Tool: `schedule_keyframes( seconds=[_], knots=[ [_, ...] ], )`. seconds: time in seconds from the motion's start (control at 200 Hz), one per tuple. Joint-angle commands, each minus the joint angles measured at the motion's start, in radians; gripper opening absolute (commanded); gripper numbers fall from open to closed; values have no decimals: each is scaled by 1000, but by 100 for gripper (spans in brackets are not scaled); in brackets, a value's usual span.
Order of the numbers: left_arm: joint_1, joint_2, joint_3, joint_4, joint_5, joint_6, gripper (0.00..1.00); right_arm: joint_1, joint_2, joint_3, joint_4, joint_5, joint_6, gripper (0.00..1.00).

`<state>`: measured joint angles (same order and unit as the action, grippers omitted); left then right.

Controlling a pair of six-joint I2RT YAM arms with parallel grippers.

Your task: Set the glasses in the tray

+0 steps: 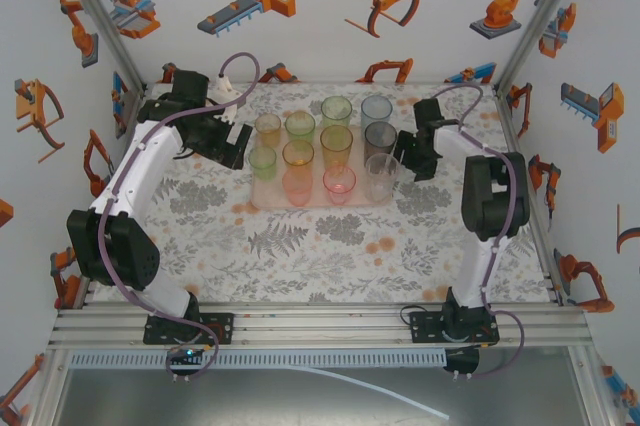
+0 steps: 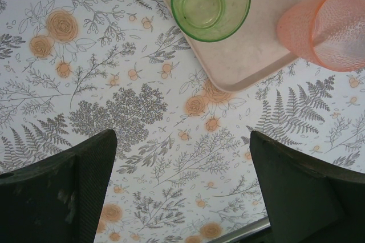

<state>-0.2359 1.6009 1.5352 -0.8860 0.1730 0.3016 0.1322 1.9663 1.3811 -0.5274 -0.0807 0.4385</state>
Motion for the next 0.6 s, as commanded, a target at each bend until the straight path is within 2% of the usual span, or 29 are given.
schedule_keyframes(
  seconds=[0.0, 0.396, 0.596],
  knots=[
    [-5, 10, 10, -3, 9, -14, 90, -27, -44, -4, -45, 39, -25, 65],
    [-5, 12, 22, -7, 1, -16, 91, -49, -78, -11, -44, 33, -27, 65],
    [32, -9, 31, -1, 33, -57, 92, -65, -180, -78, 17, 51, -41, 63]
  ],
)
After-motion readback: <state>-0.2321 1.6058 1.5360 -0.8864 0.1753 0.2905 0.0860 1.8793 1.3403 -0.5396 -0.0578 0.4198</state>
